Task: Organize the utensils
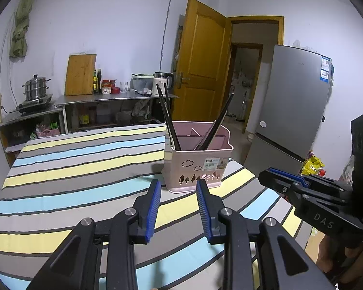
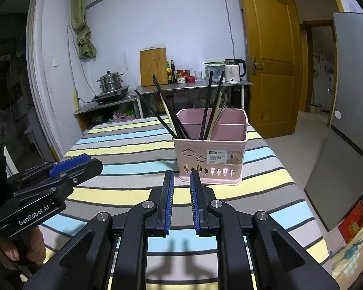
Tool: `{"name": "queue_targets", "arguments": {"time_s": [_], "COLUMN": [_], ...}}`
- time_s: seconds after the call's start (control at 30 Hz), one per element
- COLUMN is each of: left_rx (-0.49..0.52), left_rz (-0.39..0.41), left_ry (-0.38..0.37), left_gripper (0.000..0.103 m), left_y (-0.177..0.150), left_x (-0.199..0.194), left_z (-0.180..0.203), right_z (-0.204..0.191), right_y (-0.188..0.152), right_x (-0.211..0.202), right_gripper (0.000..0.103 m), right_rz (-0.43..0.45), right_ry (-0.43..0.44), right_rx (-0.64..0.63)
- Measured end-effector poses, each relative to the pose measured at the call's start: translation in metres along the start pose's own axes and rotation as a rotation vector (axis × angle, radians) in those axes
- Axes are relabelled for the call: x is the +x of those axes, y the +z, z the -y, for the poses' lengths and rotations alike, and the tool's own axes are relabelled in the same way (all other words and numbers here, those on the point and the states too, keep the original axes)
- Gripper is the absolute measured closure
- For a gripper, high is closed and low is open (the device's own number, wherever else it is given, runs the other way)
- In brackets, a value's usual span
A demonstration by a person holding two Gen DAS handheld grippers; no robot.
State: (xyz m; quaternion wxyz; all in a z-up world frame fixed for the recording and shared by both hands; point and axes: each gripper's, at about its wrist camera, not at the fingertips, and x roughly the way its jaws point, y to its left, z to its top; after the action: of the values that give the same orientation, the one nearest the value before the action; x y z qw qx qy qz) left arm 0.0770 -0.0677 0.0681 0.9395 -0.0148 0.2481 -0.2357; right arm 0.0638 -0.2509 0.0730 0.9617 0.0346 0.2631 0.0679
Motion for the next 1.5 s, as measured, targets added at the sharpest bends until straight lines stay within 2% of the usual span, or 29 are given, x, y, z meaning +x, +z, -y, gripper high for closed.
{"name": "queue_targets", "arguments": {"time_s": [1.5], "left_rx": [0.023], "left_rz": [-0.005], "left_ry": [-0.007], "left_gripper": [0.073], "left_y": [-0.0068], "left_x": [0.0038], "left_z": [0.0058], "right_z": [-0.0002], "right_y": [-0.0058], "right_x": [0.0003], "right_gripper": [0.089], "right_rz": [-0.013], "right_ry": [-0.001], "right_rx": [0.007]}}
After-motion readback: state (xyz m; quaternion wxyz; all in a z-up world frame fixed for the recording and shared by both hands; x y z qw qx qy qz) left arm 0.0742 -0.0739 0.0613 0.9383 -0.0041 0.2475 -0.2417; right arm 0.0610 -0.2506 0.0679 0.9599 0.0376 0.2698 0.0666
